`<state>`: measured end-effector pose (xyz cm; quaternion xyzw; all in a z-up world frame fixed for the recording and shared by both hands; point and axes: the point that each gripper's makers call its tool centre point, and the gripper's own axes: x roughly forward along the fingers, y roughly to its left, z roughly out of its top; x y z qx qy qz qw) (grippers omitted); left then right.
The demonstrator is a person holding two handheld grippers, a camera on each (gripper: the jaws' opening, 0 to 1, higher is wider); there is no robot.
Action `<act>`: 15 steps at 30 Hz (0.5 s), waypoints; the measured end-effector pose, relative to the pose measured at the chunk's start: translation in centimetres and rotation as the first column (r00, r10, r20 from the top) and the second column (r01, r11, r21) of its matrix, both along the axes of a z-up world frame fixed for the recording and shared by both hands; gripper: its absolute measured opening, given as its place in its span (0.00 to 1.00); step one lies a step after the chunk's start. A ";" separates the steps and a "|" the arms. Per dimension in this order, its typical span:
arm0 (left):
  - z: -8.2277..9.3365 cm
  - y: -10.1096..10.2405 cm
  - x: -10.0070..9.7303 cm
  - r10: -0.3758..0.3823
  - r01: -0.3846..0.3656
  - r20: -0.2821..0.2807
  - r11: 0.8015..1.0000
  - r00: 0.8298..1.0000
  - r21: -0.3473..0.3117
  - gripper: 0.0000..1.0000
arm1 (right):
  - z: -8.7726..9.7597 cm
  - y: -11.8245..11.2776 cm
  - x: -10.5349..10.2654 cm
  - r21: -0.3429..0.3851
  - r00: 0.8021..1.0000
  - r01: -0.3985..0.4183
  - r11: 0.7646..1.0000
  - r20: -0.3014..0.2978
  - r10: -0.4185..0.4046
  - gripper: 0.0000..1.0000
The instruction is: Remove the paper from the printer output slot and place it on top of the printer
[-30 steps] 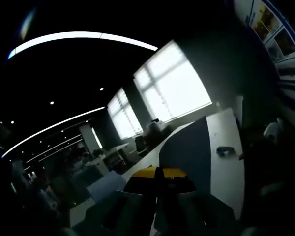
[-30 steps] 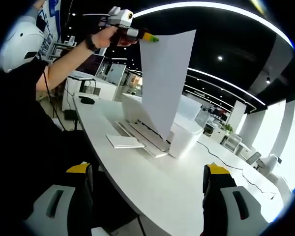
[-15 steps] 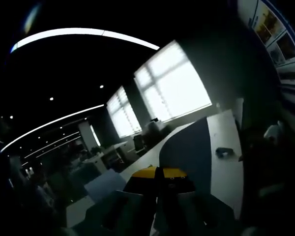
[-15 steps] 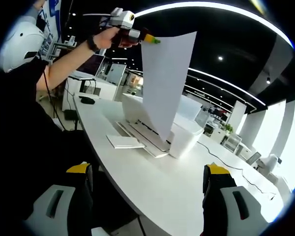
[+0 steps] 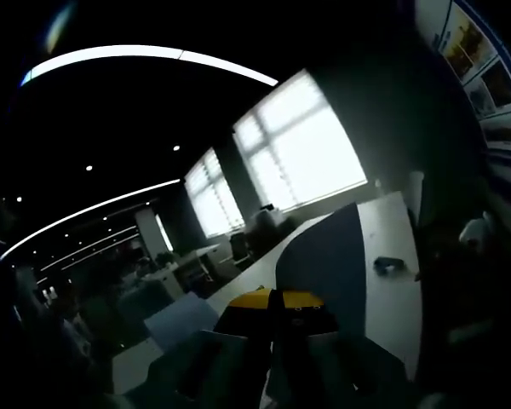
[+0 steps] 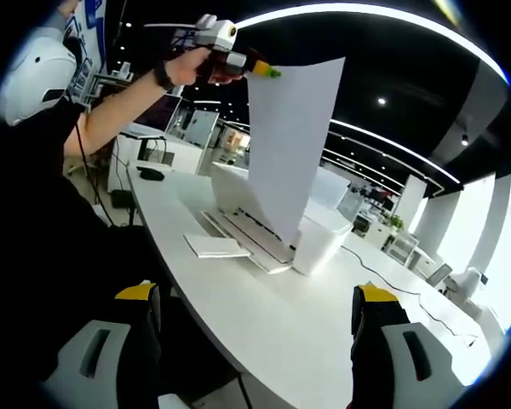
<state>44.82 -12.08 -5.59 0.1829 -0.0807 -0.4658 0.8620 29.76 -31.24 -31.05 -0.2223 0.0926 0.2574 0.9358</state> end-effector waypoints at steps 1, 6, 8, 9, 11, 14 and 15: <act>0.0 0.0 0.1 0.002 -0.002 -0.001 1.000 1.000 0.001 0.06 | 0.0 0.0 0.0 0.000 1.000 0.000 1.000 0.001 0.000 0.88; -0.2 0.1 0.8 0.009 -0.009 -0.013 1.000 1.000 -0.002 0.06 | 0.0 -0.1 0.0 -0.001 1.000 0.001 1.000 0.000 -0.001 0.88; -0.3 0.1 1.0 0.008 -0.008 -0.020 1.000 1.000 -0.005 0.06 | 0.0 -0.1 0.0 0.001 1.000 0.002 1.000 0.000 -0.002 0.88; -0.5 0.2 1.3 0.013 -0.013 -0.025 1.000 1.000 -0.004 0.06 | 0.0 -0.1 0.0 0.002 1.000 0.002 1.000 -0.001 -0.002 0.88; -0.7 0.3 1.8 0.021 -0.021 -0.029 1.000 0.999 -0.003 0.06 | -0.1 -0.1 0.0 0.001 1.000 0.002 1.000 -0.002 -0.002 0.88; -1.0 0.5 2.4 0.031 -0.031 -0.038 1.000 0.999 -0.003 0.06 | -0.1 0.0 0.0 0.001 1.000 0.000 1.000 -0.003 0.000 0.88; -1.0 0.5 2.6 0.034 -0.034 -0.040 0.999 0.999 -0.003 0.06 | -0.2 0.0 0.0 0.000 1.000 0.000 1.000 -0.004 0.000 0.88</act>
